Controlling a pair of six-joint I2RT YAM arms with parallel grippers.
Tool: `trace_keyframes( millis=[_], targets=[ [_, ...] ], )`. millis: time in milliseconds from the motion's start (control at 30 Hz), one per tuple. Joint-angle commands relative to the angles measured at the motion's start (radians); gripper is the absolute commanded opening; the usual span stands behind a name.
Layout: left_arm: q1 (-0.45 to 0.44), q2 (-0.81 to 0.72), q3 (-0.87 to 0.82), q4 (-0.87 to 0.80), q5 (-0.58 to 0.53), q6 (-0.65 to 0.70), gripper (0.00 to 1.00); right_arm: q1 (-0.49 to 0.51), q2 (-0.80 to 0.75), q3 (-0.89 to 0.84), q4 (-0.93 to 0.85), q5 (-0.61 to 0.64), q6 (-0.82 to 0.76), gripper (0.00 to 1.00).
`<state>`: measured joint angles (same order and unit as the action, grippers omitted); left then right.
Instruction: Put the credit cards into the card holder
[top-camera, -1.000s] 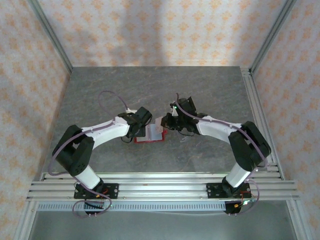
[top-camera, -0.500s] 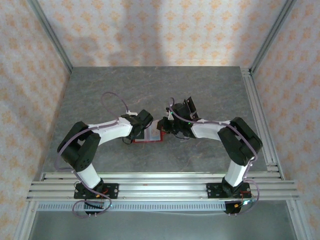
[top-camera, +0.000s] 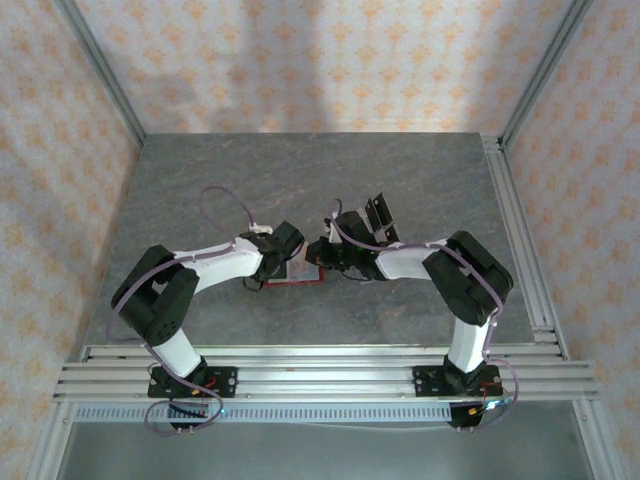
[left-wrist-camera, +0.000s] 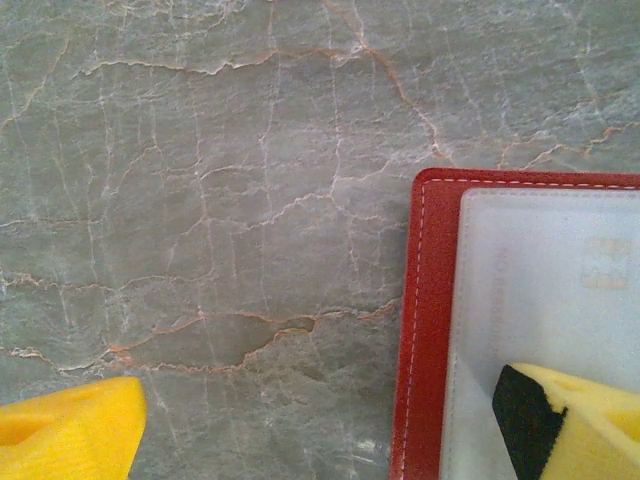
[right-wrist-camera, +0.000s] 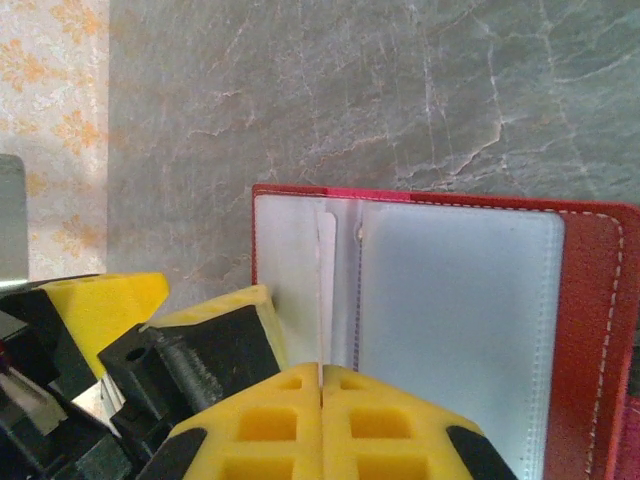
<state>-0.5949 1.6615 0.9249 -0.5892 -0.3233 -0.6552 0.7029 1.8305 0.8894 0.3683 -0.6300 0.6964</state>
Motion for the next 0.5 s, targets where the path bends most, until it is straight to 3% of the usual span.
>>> trace_keyframes(
  millis=[0, 467],
  targets=[
    [0.007, 0.003, -0.045, -0.059, -0.012, -0.006, 0.92, 0.003, 0.028, -0.009, 0.071, -0.013, 0.018, 0.0],
    [0.007, 0.016, -0.048, -0.047, -0.004, -0.006, 0.92, 0.003, 0.088, -0.016, 0.124, -0.019, 0.039, 0.0]
  ],
)
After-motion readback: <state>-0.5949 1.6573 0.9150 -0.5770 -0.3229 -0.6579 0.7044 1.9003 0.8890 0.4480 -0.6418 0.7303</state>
